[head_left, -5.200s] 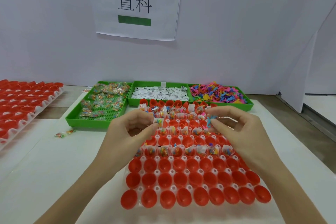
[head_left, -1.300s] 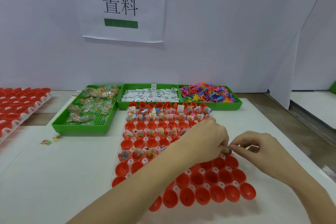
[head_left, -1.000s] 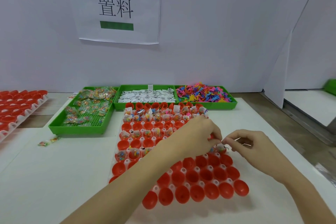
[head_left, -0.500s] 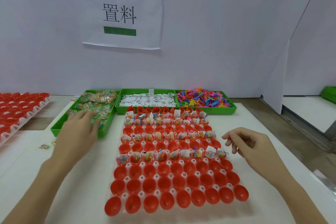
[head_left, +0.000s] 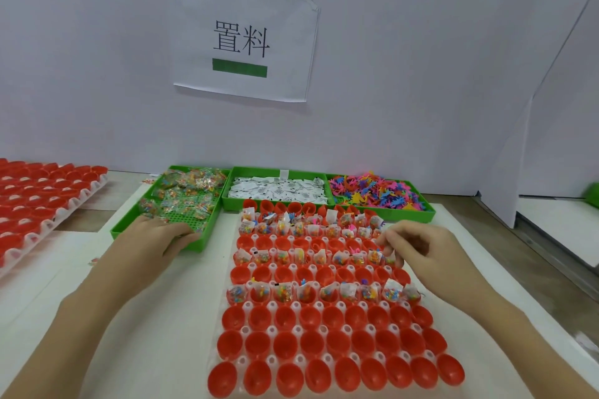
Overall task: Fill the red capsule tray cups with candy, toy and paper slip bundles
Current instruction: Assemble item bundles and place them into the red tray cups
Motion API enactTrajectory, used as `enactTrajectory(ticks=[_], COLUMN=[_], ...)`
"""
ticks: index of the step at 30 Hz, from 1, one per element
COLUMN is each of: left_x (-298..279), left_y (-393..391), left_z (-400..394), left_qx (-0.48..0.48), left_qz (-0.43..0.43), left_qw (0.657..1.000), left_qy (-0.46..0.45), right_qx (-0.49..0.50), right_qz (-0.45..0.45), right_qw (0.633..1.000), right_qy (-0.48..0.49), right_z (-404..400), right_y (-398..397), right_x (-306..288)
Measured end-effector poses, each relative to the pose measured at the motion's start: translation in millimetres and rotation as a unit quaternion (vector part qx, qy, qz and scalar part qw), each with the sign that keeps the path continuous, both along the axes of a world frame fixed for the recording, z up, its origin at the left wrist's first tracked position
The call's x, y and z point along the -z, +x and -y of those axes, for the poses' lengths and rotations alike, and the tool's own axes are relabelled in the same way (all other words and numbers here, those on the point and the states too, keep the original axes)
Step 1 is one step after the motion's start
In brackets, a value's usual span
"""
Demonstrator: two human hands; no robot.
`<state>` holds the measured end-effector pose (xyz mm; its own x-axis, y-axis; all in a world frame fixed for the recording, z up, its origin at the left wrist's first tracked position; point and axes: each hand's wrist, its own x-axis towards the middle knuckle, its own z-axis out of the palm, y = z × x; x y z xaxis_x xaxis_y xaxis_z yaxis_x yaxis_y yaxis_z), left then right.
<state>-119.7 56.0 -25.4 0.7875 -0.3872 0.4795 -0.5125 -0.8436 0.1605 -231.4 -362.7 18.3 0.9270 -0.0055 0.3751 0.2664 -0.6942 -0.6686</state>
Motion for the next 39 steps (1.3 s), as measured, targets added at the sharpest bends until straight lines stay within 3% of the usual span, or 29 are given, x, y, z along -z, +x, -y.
enactTrajectory(ticks=[7,13,23,31,39], left_x=[4.1,-0.5,-1.3,-3.4,-9.4], left_y=[4.5,-0.7,-2.0,-8.2,-16.6], left_z=[-13.1,-2.8,0.9,14.1,35.2], left_qx=[-0.012,0.031,0.011,0.012,0.075], left_qz=[-0.068,0.059,0.158,0.135,0.101], left_qw=[0.997,0.998,0.987,0.986,0.974], left_qy=[-0.029,-0.017,-0.033,-0.097,-0.186], right_qx=[-0.015,-0.021,-0.005,0.001,0.026], right_qz=[-0.023,-0.054,-0.130,-0.089,-0.058], right_qw=[0.992,0.976,0.932,0.948,0.982], right_qy=[-0.124,-0.211,-0.338,-0.304,-0.177], right_z=[-24.5,-52.1,-68.8,-67.0,-55.5], right_y=[77.0,156.4,224.0,225.3,187.6], right_x=[-11.9,-6.1,4.3,6.6,-10.3])
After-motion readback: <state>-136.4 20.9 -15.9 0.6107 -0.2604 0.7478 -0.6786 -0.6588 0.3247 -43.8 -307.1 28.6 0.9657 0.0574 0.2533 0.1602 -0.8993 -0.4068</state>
